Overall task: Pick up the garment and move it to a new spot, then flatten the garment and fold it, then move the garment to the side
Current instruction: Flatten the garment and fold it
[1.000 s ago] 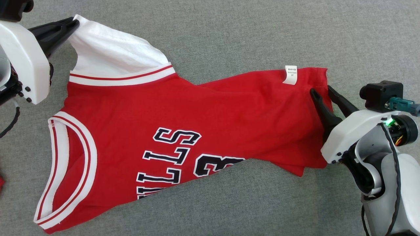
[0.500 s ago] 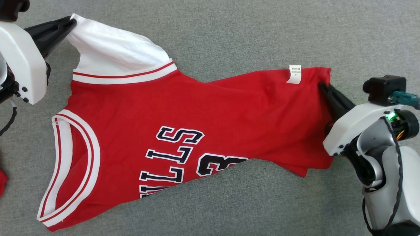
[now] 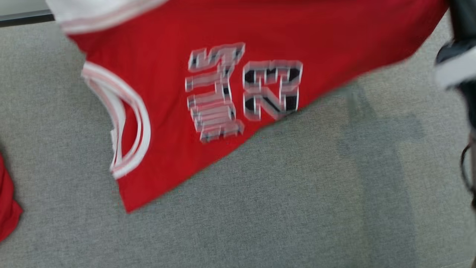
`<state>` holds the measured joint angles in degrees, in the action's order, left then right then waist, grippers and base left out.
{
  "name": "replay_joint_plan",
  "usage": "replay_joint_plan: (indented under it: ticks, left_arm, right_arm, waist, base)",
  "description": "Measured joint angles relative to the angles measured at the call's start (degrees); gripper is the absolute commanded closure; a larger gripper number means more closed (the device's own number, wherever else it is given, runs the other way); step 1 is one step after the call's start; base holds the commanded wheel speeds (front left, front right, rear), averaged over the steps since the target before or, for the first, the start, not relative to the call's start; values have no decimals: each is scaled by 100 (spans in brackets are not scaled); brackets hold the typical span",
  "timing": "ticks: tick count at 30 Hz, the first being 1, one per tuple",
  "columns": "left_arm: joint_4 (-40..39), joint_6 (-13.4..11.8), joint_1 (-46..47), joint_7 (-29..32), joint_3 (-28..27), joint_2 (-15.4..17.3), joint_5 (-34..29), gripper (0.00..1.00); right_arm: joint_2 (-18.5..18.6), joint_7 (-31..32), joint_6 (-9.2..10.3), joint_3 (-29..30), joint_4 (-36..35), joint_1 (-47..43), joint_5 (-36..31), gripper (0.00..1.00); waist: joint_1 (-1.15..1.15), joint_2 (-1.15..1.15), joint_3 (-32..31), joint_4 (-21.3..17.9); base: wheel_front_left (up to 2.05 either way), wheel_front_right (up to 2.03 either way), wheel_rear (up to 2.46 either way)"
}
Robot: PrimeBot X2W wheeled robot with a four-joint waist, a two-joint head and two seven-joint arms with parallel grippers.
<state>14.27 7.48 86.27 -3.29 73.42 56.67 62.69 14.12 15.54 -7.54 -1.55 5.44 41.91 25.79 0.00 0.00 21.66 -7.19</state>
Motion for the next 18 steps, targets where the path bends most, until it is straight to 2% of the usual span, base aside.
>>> replay_joint_plan:
  ticks: [3, 6, 7, 9, 12, 15, 18]
  left_arm:
    - [247, 1, 665, -47, -1, -37, -271, 100]
    - [620, 3, 1361, -214, -26, -224, -470, 100]
    - [620, 3, 1361, -214, -26, -224, -470, 100]
    - [1035, 4, 1813, -391, -144, -438, -493, 100]
    - [1755, 3, 2405, -764, -307, -742, -693, 100]
    - [2352, 1, 2874, -1070, -428, -1042, -1093, 100]
    - [2631, -76, 3258, -1166, -649, -1302, -1518, 100]
  right_arm:
    - [248, 145, -1, -103, 345, 901, 182, 100]
    - [467, 154, -1, -216, 826, 1908, 226, 100]
    - [467, 154, -1, -216, 826, 1908, 226, 100]
    - [606, -107, -2, -234, 1139, 2583, -13, 100]
    - [592, -547, -2, -229, 1657, 3571, -408, 100]
    - [512, -879, -3, -312, 2171, 4318, -780, 100]
    - [522, -1147, -2, -444, 2542, 4922, -1056, 100]
  waist:
    - [0, 0, 71, 12]
    - [0, 0, 234, 54]
    - [0, 0, 234, 54]
    - [0, 0, 379, 101]
    - [0, 0, 642, 183]
    - [0, 0, 930, 283]
    - [0, 0, 1216, 401]
  base:
    - [0, 0, 0]
    - [0, 0, 0]
    - [0, 0, 0]
    - [0, 0, 0]
    - [0, 0, 0]
    - [0, 0, 0]
    - [0, 0, 0]
